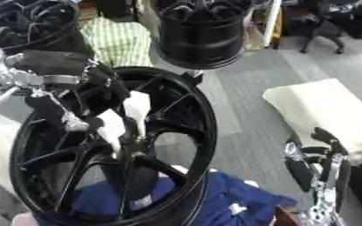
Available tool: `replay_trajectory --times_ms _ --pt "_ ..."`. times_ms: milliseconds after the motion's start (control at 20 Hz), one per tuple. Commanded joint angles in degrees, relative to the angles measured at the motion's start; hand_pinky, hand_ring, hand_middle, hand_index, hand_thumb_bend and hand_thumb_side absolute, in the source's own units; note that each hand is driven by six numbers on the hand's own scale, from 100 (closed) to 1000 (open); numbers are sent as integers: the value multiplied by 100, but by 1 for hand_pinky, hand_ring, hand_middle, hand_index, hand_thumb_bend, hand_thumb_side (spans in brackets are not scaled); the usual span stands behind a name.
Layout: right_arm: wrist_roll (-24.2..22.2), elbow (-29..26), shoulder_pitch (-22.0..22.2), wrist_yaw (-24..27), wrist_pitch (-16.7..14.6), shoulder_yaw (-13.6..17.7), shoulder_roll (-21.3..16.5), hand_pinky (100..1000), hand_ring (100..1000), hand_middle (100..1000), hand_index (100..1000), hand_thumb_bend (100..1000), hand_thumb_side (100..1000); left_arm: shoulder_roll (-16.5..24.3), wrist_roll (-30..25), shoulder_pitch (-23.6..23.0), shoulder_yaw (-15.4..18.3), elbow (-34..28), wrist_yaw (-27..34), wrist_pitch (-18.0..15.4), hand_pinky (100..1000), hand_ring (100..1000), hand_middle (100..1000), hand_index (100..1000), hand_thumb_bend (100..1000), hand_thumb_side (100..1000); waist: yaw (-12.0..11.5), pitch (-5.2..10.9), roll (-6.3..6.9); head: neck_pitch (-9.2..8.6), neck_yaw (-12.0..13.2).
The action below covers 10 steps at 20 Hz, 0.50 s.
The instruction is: Pull the pin out of the wheel hub.
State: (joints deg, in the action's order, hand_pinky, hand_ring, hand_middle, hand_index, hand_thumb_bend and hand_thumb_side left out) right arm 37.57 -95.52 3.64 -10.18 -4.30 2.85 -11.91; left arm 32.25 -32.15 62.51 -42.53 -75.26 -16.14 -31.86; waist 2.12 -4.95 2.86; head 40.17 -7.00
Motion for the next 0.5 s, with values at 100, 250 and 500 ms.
replay_trajectory --times_ms 100,250,500 --pt "8 -55 -13 -40 -15 36 -121 395 530 659 765 271 200 115 -1982 115 -46 12 -282 -2010 687 573 730 881 311 336 -2 92 -14 -3 -27" --pt "16 -52 -4 -40 -13 45 -121 395 529 659 765 271 200 143 -1982 107 -56 31 -455 -2010 689 571 740 883 366 374 -5 95 -11 0 -31" --pt "16 -45 -5 -39 -20 42 -126 396 530 659 765 270 199 169 -1982 96 -45 109 -763 -2010 693 570 751 885 421 404 -16 105 0 -5 -52"
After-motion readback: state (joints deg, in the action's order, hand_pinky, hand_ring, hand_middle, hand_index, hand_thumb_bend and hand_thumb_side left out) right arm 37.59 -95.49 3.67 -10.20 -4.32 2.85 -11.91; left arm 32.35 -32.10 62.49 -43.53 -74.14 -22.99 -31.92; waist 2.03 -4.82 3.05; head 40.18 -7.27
